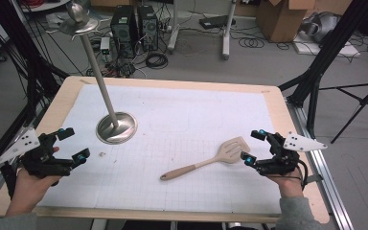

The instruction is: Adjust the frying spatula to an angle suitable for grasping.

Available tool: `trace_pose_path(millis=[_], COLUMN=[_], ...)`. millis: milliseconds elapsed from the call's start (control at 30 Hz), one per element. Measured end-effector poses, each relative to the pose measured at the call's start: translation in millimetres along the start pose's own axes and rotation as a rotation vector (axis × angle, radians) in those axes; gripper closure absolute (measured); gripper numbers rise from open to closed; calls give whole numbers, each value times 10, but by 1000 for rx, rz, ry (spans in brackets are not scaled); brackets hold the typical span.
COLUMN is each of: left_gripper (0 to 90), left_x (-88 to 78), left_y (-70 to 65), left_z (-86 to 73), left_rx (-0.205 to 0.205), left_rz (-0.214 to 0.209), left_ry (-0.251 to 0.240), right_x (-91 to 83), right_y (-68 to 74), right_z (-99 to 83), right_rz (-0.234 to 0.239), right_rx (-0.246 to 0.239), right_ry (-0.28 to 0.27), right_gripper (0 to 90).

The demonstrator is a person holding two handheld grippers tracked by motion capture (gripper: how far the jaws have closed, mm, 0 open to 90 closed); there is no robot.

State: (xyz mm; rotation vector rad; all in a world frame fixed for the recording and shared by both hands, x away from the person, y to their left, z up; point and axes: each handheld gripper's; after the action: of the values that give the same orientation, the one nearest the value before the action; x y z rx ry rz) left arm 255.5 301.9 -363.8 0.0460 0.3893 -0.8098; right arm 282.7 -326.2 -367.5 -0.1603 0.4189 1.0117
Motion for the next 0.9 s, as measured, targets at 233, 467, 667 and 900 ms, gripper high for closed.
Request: trace_pose_path(millis=[233, 467, 667, 900], left_gripper=[19, 19, 19, 19], left_x=[12, 14, 16, 7], left_y=[-9, 1, 10, 13], left_z=[-2, -17, -33, -47], left_rx=[0, -4, -7, -14], left_rz=[-3, -2, -1, 2], left_ry=[4, 8, 14, 13], right_x=[149, 227, 300, 429], right_y=[57, 71, 93, 108], right_z=[22, 33, 38, 27], right_rz=[77, 145, 142, 132], right_rx=[-23, -55, -82, -92], right_ry=[33, 56, 97, 117], right_gripper=[245, 398, 536, 703])
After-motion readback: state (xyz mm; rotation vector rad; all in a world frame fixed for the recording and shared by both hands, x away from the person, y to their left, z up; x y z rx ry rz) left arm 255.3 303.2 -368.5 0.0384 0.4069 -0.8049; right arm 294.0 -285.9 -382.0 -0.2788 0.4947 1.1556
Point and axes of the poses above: each handheld gripper's, and its own axes: x roughly forward along the jaws, z roughly out of its top, y roughly to its left, and after that the axes turned 15 degrees about y, right-handed
